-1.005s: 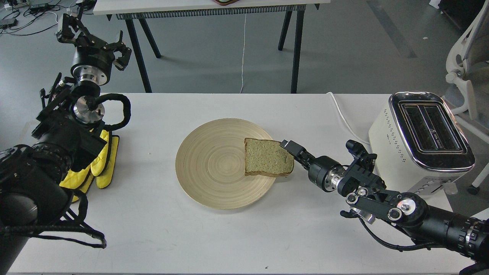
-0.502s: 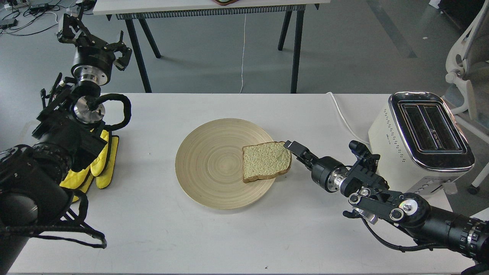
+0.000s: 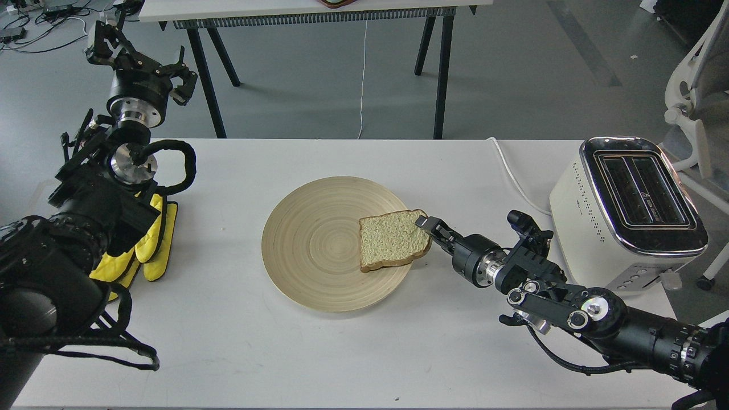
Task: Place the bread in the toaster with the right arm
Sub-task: 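Lift the bread slice with the right gripper and carry it above the toaster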
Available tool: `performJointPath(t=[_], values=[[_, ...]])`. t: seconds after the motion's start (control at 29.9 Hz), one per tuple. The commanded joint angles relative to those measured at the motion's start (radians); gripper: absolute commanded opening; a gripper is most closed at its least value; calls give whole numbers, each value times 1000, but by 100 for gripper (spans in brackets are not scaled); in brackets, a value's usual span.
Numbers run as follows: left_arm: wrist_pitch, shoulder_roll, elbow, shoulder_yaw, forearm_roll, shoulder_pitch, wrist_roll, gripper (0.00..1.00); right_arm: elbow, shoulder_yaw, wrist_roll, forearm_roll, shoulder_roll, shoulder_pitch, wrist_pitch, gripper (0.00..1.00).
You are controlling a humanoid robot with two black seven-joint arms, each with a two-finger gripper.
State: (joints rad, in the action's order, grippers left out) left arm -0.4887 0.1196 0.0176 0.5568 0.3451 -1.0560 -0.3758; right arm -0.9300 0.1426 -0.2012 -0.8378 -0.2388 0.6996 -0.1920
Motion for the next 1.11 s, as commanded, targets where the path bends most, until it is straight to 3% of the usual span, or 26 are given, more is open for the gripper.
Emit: performJointPath(t=[0.0, 0.27, 0.44, 0.67, 0.84, 1.07], values=[[0, 0, 1, 0, 0, 1, 0, 100, -38, 5, -1, 0, -42, 6, -1, 7], [0, 0, -1, 0, 0, 1, 0, 100, -278, 15, -4, 2, -292, 93, 3, 4], [0, 0, -1, 0, 0, 1, 0, 100, -391, 9, -6, -30, -538, 172, 6, 4], [0, 2, -1, 0, 0, -1, 0, 100, -486, 12, -9, -315, -890, 219, 9, 4], [0, 0, 1, 0, 0, -1, 0, 100, -587, 11, -9, -386, -1121, 216, 29, 5], [0, 0, 1, 0, 0, 1, 0, 100, -616, 3, -11, -380, -1252, 213, 51, 4]])
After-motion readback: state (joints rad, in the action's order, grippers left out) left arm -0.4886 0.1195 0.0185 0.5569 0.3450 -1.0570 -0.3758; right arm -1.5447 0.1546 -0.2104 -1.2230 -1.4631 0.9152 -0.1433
